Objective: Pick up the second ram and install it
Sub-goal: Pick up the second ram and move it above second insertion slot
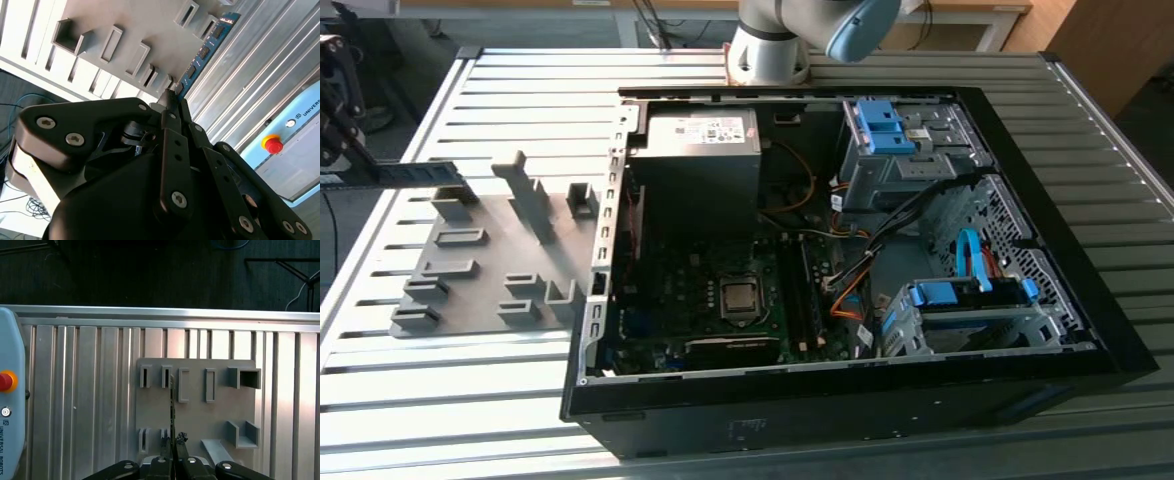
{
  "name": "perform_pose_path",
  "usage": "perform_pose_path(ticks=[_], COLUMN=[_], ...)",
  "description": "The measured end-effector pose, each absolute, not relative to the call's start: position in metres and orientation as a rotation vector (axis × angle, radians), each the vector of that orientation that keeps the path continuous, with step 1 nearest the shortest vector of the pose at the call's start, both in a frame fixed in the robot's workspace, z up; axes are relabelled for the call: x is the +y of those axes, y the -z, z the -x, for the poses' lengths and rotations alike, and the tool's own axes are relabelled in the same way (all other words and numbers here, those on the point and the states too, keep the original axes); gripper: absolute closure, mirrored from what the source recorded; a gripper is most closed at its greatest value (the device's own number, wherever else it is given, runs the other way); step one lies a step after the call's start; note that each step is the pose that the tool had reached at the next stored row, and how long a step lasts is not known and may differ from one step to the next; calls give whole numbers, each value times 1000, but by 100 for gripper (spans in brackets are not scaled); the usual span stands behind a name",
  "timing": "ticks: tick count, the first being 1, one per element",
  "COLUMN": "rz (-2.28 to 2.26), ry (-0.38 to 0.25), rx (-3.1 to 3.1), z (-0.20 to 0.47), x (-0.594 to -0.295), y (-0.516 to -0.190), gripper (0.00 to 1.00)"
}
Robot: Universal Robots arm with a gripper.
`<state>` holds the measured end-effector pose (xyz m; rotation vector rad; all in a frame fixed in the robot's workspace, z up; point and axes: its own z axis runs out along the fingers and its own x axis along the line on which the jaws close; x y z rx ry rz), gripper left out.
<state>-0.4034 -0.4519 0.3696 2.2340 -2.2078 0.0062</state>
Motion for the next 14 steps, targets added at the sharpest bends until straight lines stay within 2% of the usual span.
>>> perform_pose_path(ticks=[9, 14], rz=[-2234, -2234], ry=[-6, -6], rx=[-2208, -2208], z=[403, 403], x=[-452, -452], y=[-396, -399], gripper=[86, 86])
